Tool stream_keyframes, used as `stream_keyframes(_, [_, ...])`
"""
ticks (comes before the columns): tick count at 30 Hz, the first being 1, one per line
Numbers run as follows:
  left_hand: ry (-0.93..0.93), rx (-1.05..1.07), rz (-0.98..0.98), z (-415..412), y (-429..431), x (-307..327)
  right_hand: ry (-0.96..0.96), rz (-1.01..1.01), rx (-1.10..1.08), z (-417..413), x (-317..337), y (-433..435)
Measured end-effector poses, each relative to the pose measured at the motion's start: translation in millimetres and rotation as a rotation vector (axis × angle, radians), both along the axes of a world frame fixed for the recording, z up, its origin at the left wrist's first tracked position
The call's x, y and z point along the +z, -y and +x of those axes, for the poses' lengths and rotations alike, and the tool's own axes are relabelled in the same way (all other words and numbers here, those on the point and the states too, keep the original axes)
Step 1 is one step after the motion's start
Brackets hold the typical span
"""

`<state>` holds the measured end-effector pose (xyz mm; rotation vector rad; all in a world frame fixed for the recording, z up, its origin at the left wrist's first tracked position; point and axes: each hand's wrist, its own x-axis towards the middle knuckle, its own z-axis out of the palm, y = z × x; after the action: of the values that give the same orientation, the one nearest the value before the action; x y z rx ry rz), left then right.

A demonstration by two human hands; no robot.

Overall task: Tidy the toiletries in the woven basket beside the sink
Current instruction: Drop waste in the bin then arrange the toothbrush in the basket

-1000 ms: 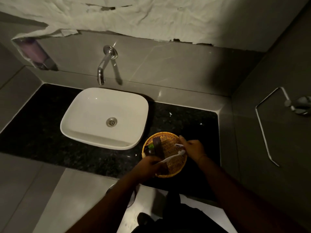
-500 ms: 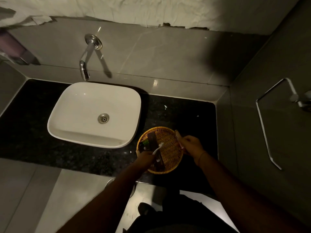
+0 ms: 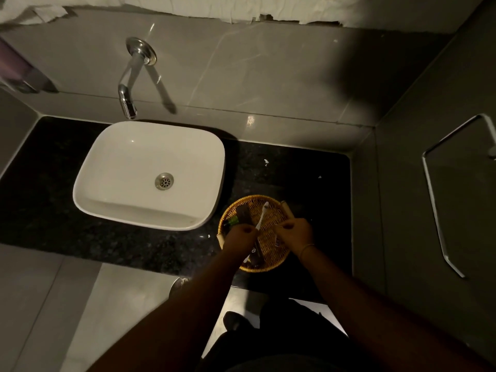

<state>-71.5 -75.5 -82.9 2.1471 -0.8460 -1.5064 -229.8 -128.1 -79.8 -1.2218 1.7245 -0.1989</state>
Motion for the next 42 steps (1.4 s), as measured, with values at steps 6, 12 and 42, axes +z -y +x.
stream_keyframes(6, [-0.026, 0.076, 0.062, -11.5, 19.3, -13.9, 0.05, 0.004, -0.25, -9.1, -7.1, -5.7])
stream_keyframes(12, [-0.161, 0.336, 0.195, -30.7, 27.1, -29.4, 0.332, 0.262, -0.615, -12.3, -13.7, -11.8])
stream_keyframes(42, [0.504, 0.046, -0.216, -22.3, -1.9, -16.0, -0.325, -0.284, 0.229, 19.8, -14.0, -23.9])
